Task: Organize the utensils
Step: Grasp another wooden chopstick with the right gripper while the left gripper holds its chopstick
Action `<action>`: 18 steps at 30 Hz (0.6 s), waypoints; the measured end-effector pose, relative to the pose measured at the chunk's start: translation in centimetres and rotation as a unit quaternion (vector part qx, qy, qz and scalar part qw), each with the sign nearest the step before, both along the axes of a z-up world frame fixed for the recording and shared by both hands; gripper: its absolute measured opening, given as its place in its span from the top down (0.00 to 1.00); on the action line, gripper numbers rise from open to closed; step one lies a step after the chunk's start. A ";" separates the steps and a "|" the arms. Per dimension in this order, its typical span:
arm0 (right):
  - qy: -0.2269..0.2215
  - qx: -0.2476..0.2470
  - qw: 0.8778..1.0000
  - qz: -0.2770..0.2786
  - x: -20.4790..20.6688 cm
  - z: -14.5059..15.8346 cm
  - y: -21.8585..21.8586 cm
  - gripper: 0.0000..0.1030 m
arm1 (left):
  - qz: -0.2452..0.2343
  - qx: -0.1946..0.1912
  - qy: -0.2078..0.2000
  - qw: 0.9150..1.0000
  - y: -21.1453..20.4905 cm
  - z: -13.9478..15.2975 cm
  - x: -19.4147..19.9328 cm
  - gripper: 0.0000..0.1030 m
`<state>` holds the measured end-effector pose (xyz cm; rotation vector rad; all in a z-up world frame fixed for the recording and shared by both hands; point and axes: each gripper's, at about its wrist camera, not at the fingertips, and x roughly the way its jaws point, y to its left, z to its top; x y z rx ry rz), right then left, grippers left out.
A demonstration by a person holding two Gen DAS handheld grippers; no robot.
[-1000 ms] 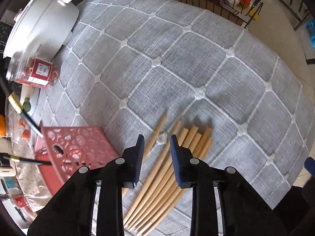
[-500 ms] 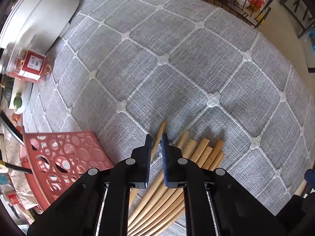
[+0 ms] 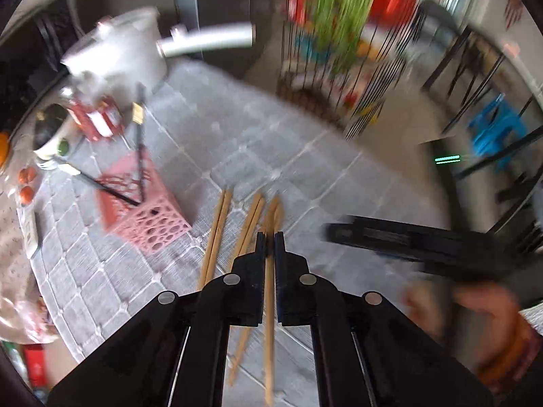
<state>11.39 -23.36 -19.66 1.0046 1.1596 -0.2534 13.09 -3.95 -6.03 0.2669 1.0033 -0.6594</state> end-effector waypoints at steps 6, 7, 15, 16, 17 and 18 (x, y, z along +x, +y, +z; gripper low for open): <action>0.009 -0.004 1.000 -0.007 2.6 -0.7 1.9 0.21 | 0.008 -0.097 -0.036 0.995 5.3 4.7 -5.0 0.96; 0.008 -0.008 1.000 -0.011 2.9 -0.7 2.1 0.24 | 0.009 -0.109 -0.039 0.993 6.0 5.0 -5.3 0.96; 0.019 -0.036 0.999 -0.007 5.3 -0.1 3.3 0.59 | 0.022 -0.170 -0.068 0.983 11.1 7.4 -7.4 0.96; 0.019 -0.038 0.999 -0.002 5.5 0.0 3.7 0.59 | 0.024 -0.176 -0.072 0.982 11.6 7.8 -7.6 0.96; 0.019 -0.045 0.999 0.000 5.6 0.2 4.1 0.61 | 0.025 -0.178 -0.075 0.981 12.1 7.9 -7.7 0.96; 0.020 -0.055 0.998 0.003 5.8 0.3 4.5 0.61 | 0.026 -0.181 -0.081 0.980 12.4 8.2 -7.8 0.96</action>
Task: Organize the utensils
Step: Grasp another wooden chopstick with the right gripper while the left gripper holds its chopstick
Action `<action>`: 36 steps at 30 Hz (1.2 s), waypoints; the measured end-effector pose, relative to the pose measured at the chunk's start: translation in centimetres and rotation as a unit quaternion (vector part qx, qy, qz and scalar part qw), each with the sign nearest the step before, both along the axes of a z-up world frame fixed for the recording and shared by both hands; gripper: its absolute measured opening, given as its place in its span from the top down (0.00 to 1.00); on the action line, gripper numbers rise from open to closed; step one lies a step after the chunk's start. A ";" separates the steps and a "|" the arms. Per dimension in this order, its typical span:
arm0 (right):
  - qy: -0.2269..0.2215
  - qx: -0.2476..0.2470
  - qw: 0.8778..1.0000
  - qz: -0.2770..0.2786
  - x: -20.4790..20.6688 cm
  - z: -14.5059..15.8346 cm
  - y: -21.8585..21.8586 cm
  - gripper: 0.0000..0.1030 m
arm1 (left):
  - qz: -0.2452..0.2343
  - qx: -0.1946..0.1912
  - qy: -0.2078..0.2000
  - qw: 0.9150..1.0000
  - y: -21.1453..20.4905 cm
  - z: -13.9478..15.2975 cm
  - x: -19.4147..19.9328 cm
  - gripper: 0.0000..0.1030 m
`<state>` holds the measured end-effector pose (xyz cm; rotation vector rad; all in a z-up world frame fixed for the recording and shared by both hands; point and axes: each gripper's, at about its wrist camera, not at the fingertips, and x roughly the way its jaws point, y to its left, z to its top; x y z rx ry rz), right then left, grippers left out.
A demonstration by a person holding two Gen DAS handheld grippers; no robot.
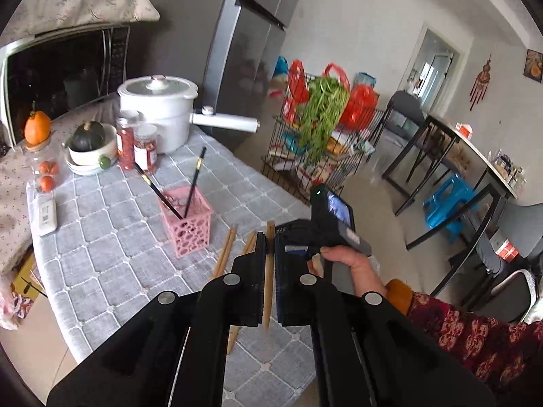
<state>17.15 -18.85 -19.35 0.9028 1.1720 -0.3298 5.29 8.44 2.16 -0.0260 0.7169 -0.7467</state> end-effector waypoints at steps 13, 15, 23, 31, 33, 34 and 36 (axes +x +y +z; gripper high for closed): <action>0.006 -0.065 0.997 0.031 2.2 -0.2 3.2 0.95 | 0.005 -0.023 -0.013 1.000 1.8 1.2 -0.9 0.96; -0.013 -0.059 0.998 0.027 0.8 0.2 2.8 0.95 | 0.007 -0.025 -0.015 1.000 1.9 1.3 -0.9 0.96; -0.109 -0.038 0.992 0.042 -5.9 5.8 1.5 0.95 | 0.027 -0.032 -0.019 0.999 1.8 1.6 -1.1 0.96; -0.201 -0.046 0.977 0.054 -10.5 14.0 0.3 0.95 | 0.084 -0.061 -0.020 0.994 2.8 3.1 0.3 0.96; -0.224 -0.049 0.972 0.053 -11.1 16.3 -0.2 0.95 | 0.100 -0.068 -0.026 0.992 2.9 4.0 1.1 0.96; -0.237 -0.053 0.969 0.053 -11.2 17.6 -0.4 0.95 | 0.106 -0.071 -0.029 0.991 2.9 4.4 1.4 0.96; -0.257 -0.058 0.963 0.052 -11.2 19.8 -0.9 0.95 | 0.123 -0.073 -0.039 0.989 2.8 5.4 2.3 0.96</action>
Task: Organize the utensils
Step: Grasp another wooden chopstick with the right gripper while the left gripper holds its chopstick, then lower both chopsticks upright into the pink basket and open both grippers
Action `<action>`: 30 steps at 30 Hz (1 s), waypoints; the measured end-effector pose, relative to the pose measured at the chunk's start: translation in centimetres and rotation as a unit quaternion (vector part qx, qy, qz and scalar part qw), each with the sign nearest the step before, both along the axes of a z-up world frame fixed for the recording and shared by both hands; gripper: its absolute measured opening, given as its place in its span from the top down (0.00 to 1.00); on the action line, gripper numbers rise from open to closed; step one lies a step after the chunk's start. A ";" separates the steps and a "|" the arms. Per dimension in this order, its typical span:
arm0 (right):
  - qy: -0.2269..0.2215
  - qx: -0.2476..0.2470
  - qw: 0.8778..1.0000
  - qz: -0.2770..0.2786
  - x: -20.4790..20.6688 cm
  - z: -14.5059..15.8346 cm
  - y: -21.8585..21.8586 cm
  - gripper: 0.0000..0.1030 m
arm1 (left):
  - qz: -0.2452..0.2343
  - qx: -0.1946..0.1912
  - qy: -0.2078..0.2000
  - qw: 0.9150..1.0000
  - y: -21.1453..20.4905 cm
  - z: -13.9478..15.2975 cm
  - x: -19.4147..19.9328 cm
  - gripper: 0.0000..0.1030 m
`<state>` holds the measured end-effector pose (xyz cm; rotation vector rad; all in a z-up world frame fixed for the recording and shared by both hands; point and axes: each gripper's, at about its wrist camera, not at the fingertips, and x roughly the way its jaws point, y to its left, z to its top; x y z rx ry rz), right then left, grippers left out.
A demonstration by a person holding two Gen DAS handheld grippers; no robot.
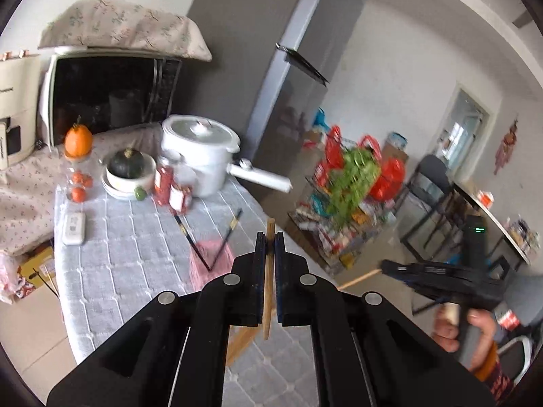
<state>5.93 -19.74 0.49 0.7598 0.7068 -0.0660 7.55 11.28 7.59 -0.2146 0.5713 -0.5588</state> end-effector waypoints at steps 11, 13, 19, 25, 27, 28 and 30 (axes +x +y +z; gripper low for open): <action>-0.074 -0.003 0.997 -0.006 4.1 8.0 -2.4 0.95 | 0.092 0.016 -0.030 0.995 -0.9 2.7 6.8 0.96; -0.073 0.000 0.997 0.003 5.2 8.2 -2.3 0.95 | 0.102 0.019 -0.025 0.994 -1.0 2.0 8.0 0.96; -0.057 0.005 0.998 0.021 7.5 6.8 -1.1 0.95 | 0.110 0.044 0.021 0.993 -1.8 -2.5 11.1 0.94; -0.037 -0.003 0.999 0.035 9.4 5.6 0.6 0.95 | 0.131 -0.008 0.023 0.991 0.9 -3.5 9.6 0.75; -0.034 -0.007 0.999 0.038 9.9 5.6 1.1 0.95 | 0.143 -0.025 0.018 0.989 1.9 -3.2 8.7 0.75; -0.033 -0.011 0.999 0.039 10.2 5.6 1.5 0.95 | 0.147 -0.027 0.019 0.989 2.3 -2.9 8.6 0.75; -0.031 -0.015 0.999 0.041 10.7 5.6 2.0 0.95 | 0.145 -0.038 0.016 0.989 2.9 -2.3 8.1 0.75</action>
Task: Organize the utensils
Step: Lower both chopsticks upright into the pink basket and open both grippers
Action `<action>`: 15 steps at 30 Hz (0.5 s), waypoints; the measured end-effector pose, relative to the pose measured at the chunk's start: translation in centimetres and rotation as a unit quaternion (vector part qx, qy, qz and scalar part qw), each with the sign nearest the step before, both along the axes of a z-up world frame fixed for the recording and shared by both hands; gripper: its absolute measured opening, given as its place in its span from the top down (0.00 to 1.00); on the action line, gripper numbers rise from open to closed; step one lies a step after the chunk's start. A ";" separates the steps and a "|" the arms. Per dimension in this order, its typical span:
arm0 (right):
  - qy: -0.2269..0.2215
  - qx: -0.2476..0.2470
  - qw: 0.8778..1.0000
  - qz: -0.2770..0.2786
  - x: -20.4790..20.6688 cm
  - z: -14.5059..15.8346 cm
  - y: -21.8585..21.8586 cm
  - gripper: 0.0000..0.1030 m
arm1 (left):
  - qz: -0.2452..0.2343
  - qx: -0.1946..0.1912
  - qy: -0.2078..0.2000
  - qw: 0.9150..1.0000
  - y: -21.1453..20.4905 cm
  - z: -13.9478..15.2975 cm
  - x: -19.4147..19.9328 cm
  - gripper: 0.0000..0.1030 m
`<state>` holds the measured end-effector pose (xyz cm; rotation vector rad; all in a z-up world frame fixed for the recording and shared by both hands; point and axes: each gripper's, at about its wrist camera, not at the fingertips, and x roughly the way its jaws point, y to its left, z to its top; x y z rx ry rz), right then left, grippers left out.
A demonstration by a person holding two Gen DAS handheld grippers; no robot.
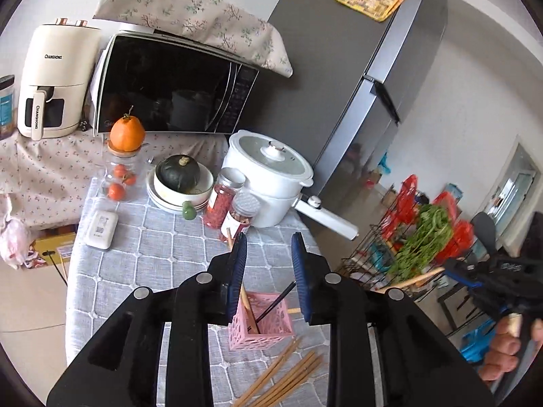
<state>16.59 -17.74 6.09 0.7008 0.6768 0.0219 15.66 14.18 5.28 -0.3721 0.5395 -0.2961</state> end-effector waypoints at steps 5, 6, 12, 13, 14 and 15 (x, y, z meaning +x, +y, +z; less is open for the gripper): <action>0.016 -0.019 1.000 0.009 1.8 -0.5 1.8 0.95 | 0.000 -0.006 -0.009 1.000 0.7 0.9 -0.7 0.72; 0.021 -0.022 0.999 0.010 2.2 -0.8 2.0 0.95 | -0.001 -0.005 -0.008 1.000 0.7 0.9 -0.7 0.72; 0.057 -0.029 0.998 0.019 4.8 -3.2 3.9 0.94 | -0.006 0.002 0.012 1.000 0.4 0.0 -0.1 0.71; 0.059 -0.031 0.998 0.018 5.1 -3.5 4.1 0.94 | -0.006 0.003 0.014 1.000 0.3 -0.2 0.0 0.69; 0.061 -0.030 0.997 0.019 5.4 -3.8 4.2 0.93 | -0.006 0.004 0.016 1.000 0.3 -0.3 0.0 0.68; 0.063 -0.024 0.997 0.023 5.8 -4.2 4.3 0.91 | -0.005 0.005 0.018 1.000 0.3 -0.5 0.1 0.67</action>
